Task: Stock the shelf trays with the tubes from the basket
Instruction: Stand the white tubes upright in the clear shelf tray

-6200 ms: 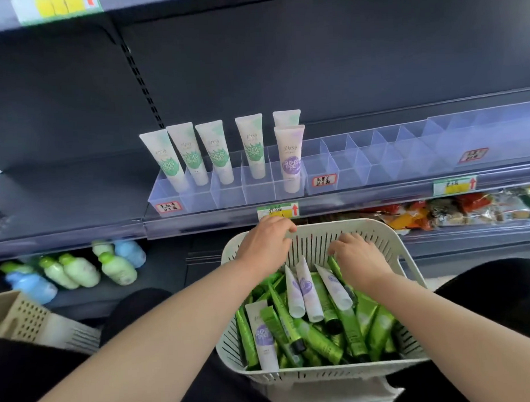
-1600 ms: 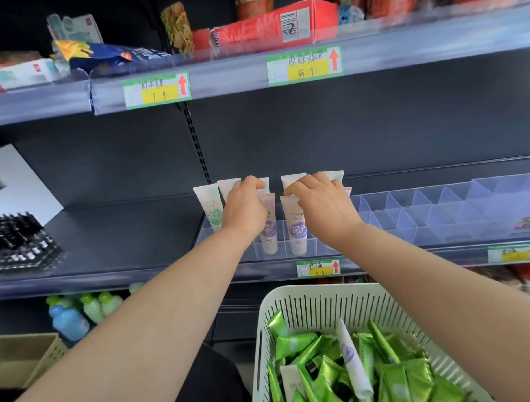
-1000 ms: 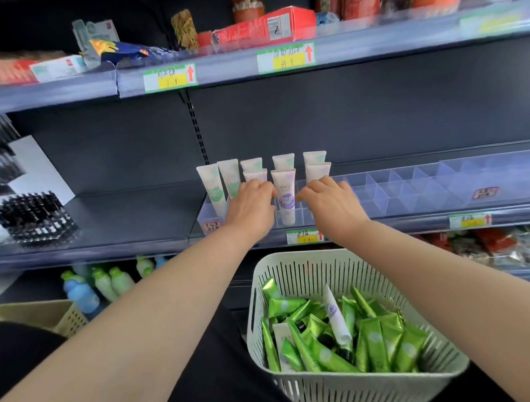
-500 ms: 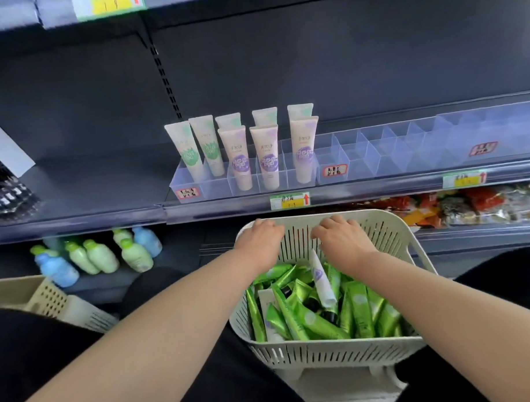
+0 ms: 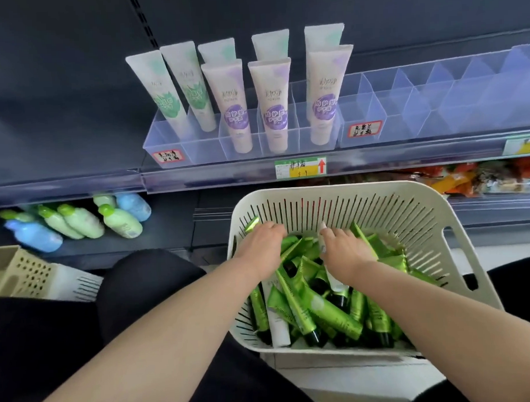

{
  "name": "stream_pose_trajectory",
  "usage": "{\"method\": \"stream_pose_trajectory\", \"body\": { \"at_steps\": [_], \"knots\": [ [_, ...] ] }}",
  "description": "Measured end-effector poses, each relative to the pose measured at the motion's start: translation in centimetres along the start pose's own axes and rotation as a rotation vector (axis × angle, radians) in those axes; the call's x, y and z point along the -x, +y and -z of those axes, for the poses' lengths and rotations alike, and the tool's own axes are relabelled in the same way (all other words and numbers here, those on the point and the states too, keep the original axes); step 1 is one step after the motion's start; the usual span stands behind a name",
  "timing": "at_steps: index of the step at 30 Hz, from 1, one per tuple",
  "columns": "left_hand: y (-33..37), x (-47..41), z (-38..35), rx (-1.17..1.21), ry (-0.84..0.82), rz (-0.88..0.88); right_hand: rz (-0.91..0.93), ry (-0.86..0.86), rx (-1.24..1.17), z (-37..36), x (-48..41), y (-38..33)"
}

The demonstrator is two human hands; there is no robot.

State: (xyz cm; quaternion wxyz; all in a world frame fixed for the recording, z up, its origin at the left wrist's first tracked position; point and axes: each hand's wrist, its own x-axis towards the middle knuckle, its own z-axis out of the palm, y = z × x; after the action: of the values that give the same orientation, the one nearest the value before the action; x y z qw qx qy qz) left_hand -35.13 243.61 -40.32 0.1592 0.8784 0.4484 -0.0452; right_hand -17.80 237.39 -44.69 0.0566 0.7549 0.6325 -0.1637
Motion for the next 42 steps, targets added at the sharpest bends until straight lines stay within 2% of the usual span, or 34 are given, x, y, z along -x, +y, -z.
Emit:
{"method": "stream_pose_trajectory", "body": {
  "at_steps": [8,14,16,19,20,21,23,25,28,31,36,39,42],
  "knots": [
    [0.2,0.0,0.0,0.03,-0.003,0.036,-0.071,-0.053,-0.34,0.3,0.2,-0.3],
    [0.9,0.3,0.2,-0.026,-0.12,0.141,0.066,0.036,-0.335,1.2,1.5,0.8],
    [1.4,0.2,0.0,0.111,-0.191,0.165,0.078,0.058,-0.376,1.5,2.0,1.1],
    [2.3,-0.3,0.4,0.64,-0.236,0.304,0.114,0.154,-0.37,1.9,2.7,1.2],
    [2.4,-0.5,0.5,0.715,-0.205,0.34,0.12,0.201,-0.357,1.9,2.8,1.4],
    [2.3,-0.7,0.6,0.675,-0.174,0.344,0.121,0.243,-0.348,2.0,3.0,1.5],
    [1.9,-0.9,0.4,0.346,-0.172,0.28,0.107,0.303,-0.347,2.1,3.5,1.9],
    [1.9,-0.6,-0.1,0.059,-0.273,0.194,0.094,0.334,-0.357,2.2,3.9,2.2],
    [2.4,-0.2,-0.9,-0.136,-0.443,0.197,0.124,0.349,-0.406,2.5,4.4,2.4],
    [2.5,-0.3,-1.5,-0.223,-0.514,0.194,0.165,0.351,-0.409,2.7,4.7,2.5],
    [2.7,-0.5,-0.7,-0.315,-0.458,0.157,0.173,0.327,-0.419,2.6,4.3,2.1],
    [2.5,-0.7,0.5,-0.282,-0.43,0.156,0.17,0.313,-0.403,2.8,4.1,1.8],
    [2.5,-0.5,1.0,-0.203,-0.478,0.14,0.205,0.309,-0.41,3.3,4.5,1.3]
  ]
}}
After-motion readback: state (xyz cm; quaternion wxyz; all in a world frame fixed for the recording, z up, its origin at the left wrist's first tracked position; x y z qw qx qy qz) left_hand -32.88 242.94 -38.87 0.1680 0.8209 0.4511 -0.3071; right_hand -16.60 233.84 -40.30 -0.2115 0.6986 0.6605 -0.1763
